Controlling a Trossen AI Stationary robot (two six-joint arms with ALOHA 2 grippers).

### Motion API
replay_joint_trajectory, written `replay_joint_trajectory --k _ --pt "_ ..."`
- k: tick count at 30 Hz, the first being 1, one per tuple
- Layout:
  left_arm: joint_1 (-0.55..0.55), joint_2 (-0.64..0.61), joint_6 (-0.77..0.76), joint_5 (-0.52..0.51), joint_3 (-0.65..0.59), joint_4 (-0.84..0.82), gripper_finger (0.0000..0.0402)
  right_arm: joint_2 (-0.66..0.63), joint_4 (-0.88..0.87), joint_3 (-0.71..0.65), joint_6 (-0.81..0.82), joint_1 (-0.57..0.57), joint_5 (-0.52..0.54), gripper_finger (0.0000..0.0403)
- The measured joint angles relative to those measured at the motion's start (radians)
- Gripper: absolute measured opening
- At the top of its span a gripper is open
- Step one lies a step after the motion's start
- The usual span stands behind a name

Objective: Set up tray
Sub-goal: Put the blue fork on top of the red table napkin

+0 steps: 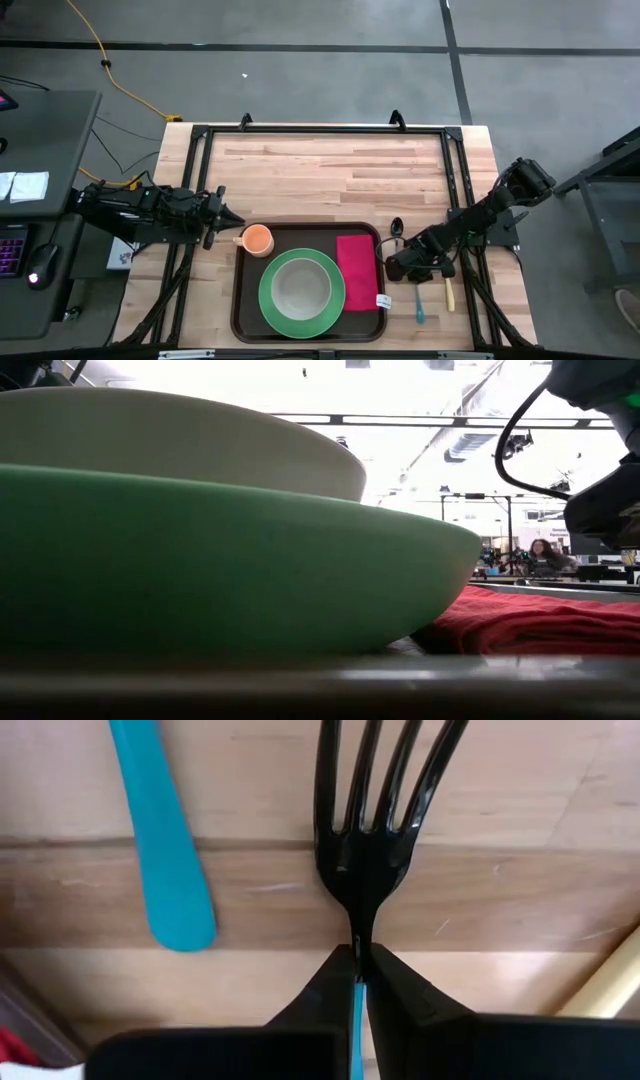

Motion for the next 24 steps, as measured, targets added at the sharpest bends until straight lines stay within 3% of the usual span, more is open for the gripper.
replay_joint_trajectory --k 24 --pt "0.0 0.0 0.008 0.0 0.0 0.0 0.0074 -0.002 -0.018 0.03 0.007 0.0 -0.033 0.0008"
